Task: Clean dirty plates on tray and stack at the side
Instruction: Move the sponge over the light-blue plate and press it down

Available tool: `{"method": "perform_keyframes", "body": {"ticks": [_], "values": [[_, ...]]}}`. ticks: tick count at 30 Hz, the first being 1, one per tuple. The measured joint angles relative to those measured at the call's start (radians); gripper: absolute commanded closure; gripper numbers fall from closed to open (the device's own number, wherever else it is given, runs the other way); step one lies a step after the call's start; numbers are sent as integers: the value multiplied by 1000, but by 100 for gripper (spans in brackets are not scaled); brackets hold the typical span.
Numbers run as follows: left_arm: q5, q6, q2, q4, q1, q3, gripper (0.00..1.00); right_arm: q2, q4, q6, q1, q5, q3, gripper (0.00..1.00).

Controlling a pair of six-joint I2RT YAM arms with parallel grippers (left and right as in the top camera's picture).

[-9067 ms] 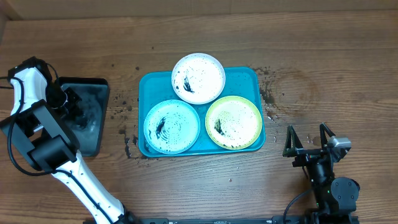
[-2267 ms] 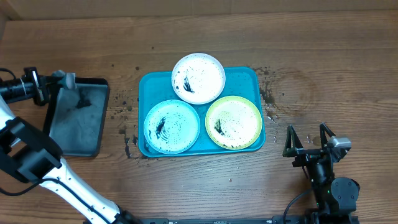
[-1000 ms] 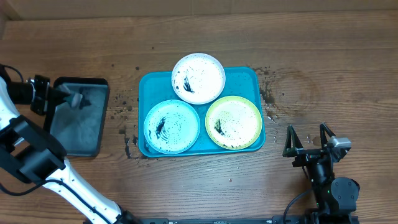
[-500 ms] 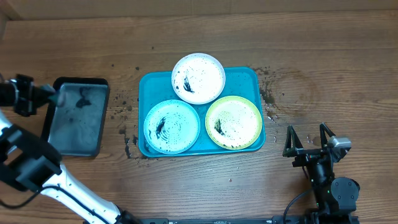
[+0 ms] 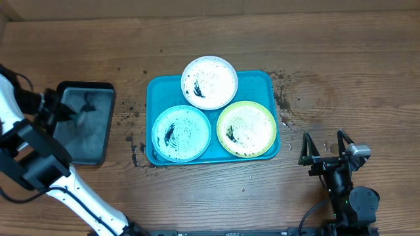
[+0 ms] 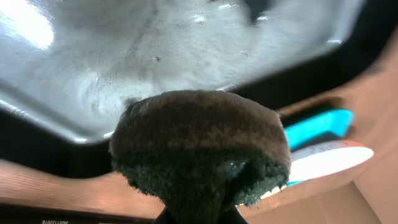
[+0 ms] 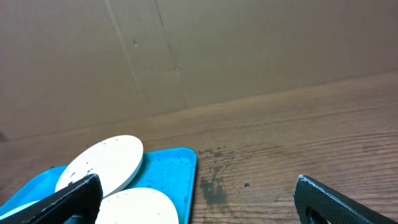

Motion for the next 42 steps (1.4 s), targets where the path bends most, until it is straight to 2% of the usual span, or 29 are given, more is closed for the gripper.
{"method": "perform_keyframes", "body": {"ticks": [5, 9, 13, 18, 24, 28, 38, 39, 41, 42], "values": [[3, 3, -113, 10, 3, 142, 96, 0, 0, 0, 0, 0, 0, 0], [3, 35, -319, 7, -34, 179, 96, 0, 0, 0, 0, 0, 0, 0], [4, 64, -466, 4, -157, 183, 96, 0, 0, 0, 0, 0, 0, 0], [-8, 95, -538, 3, -364, 138, 96, 0, 0, 0, 0, 0, 0, 0], [-118, 108, -532, 24, -674, -139, 96, 0, 0, 0, 0, 0, 0, 0], [-177, 98, -511, 183, -834, -372, 96, 0, 1, 0, 0, 0, 0, 0], [-227, 72, -498, 659, -963, -796, 95, 0, 0, 0, 0, 0, 0, 0], [-230, 72, -498, 683, -967, -818, 93, 0, 0, 0, 0, 0, 0, 0], [-233, 69, -498, 728, -973, -861, 74, 0, 0, 0, 0, 0, 0, 0], [-233, 63, -498, 742, -974, -876, 70, 0, 0, 0, 0, 0, 0, 0]]}}
